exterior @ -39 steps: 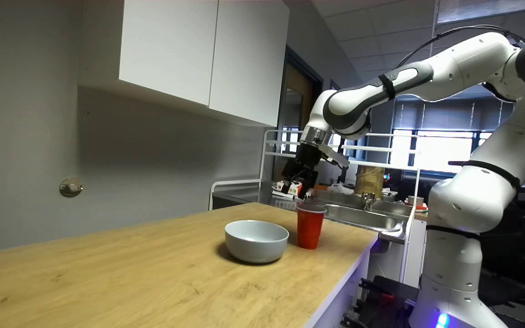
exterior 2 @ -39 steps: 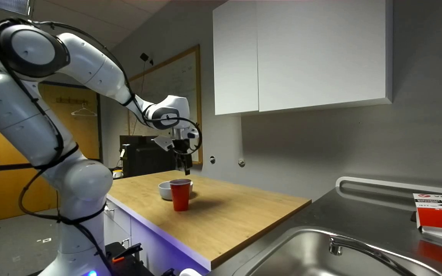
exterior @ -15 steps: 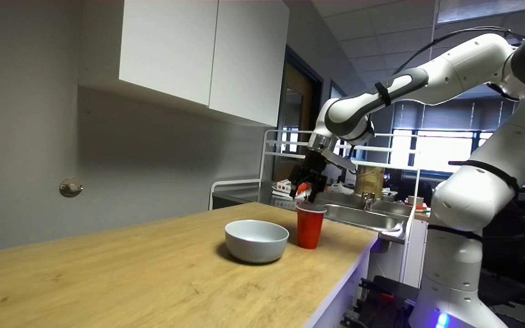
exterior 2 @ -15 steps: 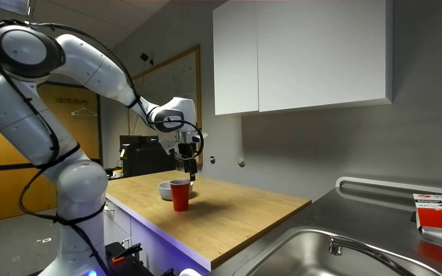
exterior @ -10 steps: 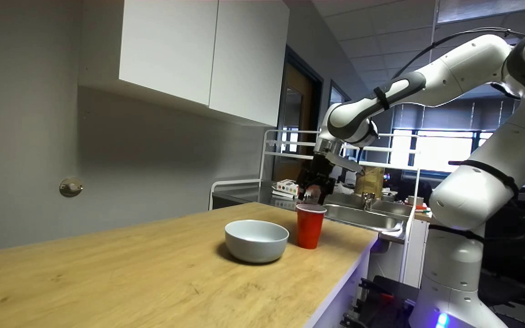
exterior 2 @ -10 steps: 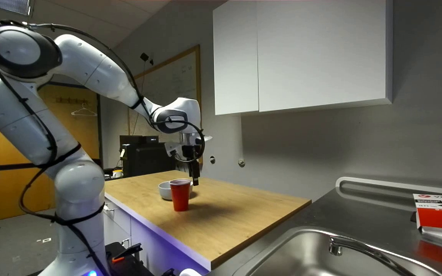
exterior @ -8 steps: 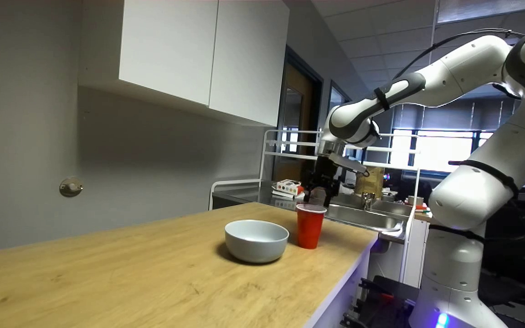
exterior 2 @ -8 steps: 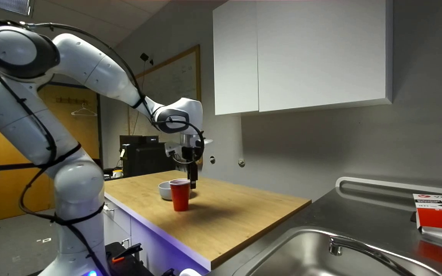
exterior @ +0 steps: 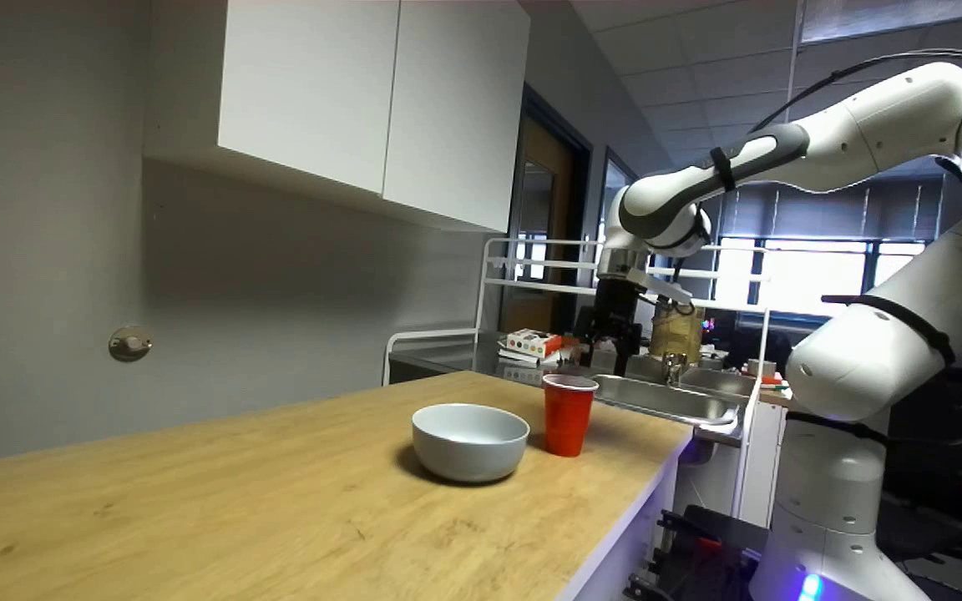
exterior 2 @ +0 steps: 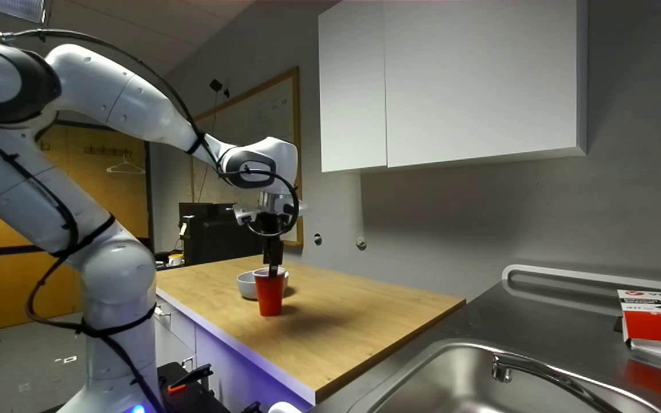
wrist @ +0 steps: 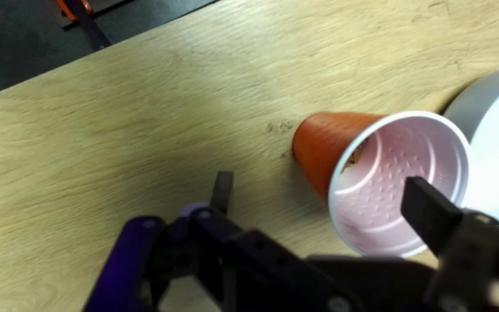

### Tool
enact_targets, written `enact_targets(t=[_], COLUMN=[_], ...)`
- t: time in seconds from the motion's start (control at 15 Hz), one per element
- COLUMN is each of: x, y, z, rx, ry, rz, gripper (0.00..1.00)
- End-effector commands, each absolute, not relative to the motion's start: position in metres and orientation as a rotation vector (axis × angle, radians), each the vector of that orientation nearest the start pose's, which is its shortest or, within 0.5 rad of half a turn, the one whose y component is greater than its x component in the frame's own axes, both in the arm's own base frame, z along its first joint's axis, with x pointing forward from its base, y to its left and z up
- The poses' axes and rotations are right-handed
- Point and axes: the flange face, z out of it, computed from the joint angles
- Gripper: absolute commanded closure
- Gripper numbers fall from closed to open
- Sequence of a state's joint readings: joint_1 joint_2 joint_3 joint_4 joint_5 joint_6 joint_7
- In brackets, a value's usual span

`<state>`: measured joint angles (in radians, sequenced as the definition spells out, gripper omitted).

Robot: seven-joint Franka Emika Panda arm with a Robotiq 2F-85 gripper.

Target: Pour the contents in the cup into the bowl

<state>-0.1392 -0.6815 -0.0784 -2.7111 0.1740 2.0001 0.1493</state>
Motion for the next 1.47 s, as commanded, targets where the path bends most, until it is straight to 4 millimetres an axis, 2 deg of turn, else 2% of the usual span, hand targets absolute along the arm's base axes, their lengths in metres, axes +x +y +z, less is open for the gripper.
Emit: enact_targets(t=[0.0, 0.27, 0.53, 0.6, 0.67, 1.13, 1.27, 1.4], x=[0.330, 0.345, 0.359, 0.361, 0.364, 0.370, 0.371, 0.372], y=[-0.048, -0.041, -0.042, -0.044, -0.045, -0.048, -0.046, -0.040], z=[0.424, 0.412, 0.394, 0.390, 0.387, 0.374, 0.374, 0.377], rx=[-2.928, -2.975, -3.012, -3.015, -3.022, -3.030, -3.032, -3.034], ry=[0.563, 0.573, 0.606, 0.616, 0.630, 0.681, 0.688, 0.690], rz=[-0.006, -0.015, 0.005, 0.010, 0.007, 0.023, 0.019, 0.003], gripper=[0.00, 0.00, 0.00, 0.07, 0.25, 0.80, 0.94, 1.00])
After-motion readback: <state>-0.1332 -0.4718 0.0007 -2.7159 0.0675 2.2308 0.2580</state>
